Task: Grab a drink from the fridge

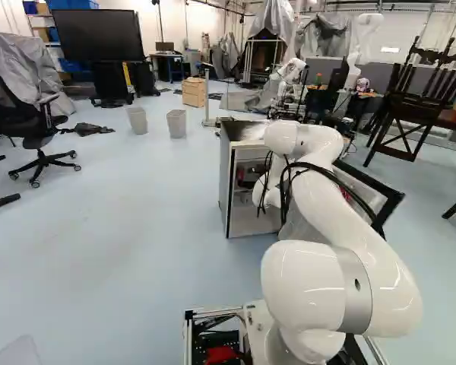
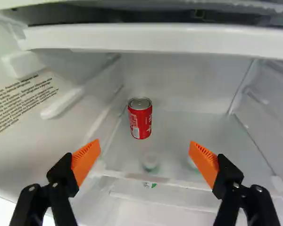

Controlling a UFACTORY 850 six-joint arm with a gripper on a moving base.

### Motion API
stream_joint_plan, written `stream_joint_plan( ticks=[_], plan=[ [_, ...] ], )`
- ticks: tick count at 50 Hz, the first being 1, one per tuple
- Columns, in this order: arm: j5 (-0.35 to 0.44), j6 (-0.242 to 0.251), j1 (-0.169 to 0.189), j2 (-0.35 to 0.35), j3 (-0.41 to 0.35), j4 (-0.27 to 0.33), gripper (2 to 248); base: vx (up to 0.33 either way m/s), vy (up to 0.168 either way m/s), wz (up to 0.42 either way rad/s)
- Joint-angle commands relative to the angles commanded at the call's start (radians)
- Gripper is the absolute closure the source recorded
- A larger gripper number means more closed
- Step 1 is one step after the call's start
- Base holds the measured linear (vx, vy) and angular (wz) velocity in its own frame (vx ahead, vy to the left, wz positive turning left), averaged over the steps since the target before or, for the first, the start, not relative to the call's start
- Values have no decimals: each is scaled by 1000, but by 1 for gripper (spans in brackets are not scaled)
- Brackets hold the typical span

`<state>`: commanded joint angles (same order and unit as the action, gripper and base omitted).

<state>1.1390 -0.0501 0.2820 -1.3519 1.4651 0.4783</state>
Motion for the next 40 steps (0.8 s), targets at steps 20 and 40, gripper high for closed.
stream_joint_plan(
  ticks=[20, 40],
  plan=[
    [0, 0, -3, -39, 48, 0, 3, 0, 0, 0],
    [0, 0, -8, -72, 109, 0, 3, 0, 0, 0]
  ],
)
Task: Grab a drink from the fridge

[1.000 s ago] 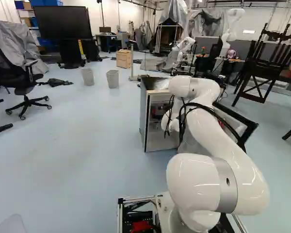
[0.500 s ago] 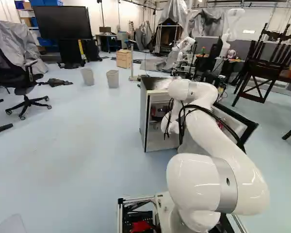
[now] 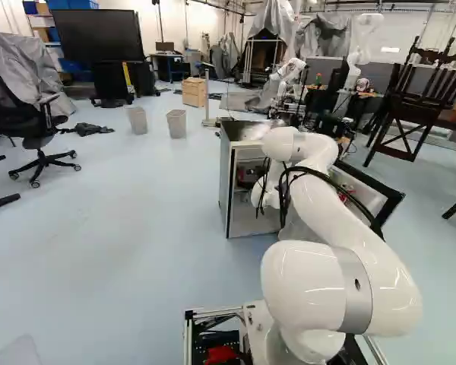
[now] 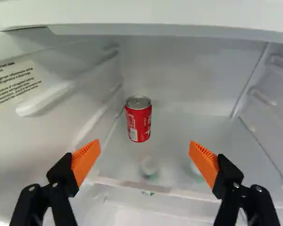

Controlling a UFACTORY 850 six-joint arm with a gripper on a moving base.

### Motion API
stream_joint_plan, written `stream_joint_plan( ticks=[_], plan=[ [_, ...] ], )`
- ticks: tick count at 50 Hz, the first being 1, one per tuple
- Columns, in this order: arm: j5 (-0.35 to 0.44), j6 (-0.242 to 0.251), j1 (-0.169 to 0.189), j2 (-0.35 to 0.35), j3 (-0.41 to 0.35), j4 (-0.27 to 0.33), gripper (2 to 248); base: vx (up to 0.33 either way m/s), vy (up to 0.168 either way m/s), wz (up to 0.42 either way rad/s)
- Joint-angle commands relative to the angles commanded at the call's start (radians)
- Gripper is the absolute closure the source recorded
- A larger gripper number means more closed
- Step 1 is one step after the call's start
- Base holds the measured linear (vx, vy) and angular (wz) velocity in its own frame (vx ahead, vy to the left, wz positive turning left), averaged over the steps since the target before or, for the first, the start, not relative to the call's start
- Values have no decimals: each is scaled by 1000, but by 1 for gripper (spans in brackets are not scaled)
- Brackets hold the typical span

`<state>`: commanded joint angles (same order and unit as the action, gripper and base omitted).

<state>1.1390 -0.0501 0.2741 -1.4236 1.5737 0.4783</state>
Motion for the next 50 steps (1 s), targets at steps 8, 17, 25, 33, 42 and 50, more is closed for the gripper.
stream_joint_plan(
  ticks=[8, 17, 25, 33, 42, 50],
  plan=[
    [0, 0, -3, -14, 25, 0, 3, 0, 0, 0],
    [0, 0, -7, -29, 53, 0, 3, 0, 0, 0],
    [0, 0, -11, -44, 79, 0, 3, 0, 0, 0],
    [0, 0, -14, -58, 105, 0, 3, 0, 0, 0],
    [-3, 0, -18, -75, 136, 0, 3, 0, 0, 0],
    [-9, 0, -20, -91, 164, 0, 3, 0, 0, 0]
  ],
)
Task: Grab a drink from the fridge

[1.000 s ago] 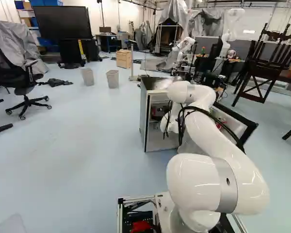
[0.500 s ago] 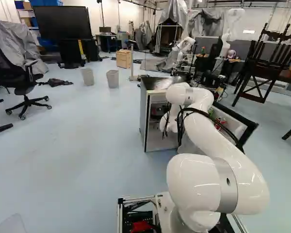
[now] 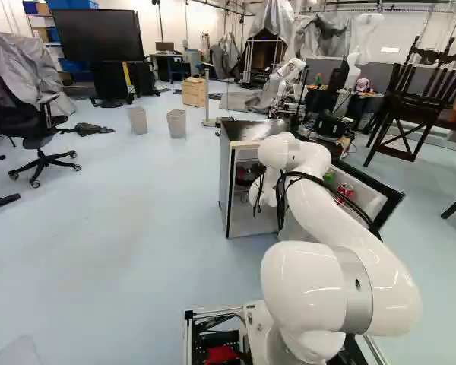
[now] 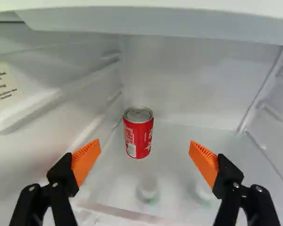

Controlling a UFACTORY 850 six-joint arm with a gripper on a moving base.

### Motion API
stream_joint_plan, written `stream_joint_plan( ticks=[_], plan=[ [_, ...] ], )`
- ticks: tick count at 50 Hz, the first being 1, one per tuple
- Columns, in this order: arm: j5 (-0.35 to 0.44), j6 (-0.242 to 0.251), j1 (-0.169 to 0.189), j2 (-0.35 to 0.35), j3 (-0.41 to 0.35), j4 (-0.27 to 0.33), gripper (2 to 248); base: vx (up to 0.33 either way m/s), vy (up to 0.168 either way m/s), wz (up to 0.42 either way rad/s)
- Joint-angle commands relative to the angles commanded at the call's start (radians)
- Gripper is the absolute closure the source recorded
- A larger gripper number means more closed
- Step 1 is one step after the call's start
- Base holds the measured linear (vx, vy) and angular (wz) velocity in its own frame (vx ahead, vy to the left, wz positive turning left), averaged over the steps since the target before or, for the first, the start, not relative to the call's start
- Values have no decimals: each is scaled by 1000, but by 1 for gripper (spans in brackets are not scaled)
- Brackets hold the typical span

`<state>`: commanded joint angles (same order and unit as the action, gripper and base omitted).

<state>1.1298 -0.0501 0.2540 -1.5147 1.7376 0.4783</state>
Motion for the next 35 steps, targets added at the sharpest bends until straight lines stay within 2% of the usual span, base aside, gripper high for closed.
stream_joint_plan(
  ticks=[35],
  plan=[
    [-34, 0, -8, -76, 133, 0, 3, 0, 0, 0]
  ],
)
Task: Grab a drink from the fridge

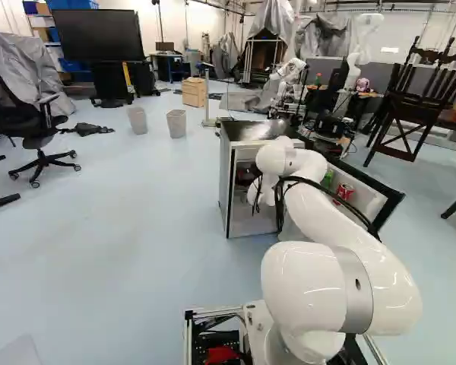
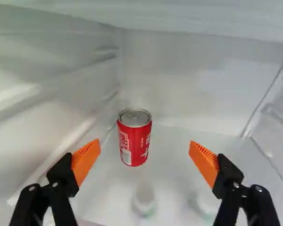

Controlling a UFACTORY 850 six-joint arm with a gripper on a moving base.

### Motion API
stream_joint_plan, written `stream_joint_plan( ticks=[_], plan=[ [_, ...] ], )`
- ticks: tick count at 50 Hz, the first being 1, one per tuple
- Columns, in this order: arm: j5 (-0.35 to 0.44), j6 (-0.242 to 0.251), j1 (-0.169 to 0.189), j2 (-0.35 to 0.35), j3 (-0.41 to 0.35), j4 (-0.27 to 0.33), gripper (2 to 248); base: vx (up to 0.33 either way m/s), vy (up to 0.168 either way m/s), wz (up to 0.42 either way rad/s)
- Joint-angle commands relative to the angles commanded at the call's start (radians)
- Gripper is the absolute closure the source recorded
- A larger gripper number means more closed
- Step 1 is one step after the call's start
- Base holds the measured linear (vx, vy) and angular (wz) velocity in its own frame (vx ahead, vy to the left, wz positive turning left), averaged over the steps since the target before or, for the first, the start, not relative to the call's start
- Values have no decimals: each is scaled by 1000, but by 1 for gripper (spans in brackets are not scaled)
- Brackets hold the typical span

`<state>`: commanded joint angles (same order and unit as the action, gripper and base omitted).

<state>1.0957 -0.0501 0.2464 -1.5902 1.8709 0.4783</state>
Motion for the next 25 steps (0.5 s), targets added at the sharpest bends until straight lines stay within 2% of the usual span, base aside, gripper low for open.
stream_joint_plan(
  ticks=[25],
  plan=[
    [-1, 0, -5, -56, 97, 0, 3, 0, 0, 0]
  ],
)
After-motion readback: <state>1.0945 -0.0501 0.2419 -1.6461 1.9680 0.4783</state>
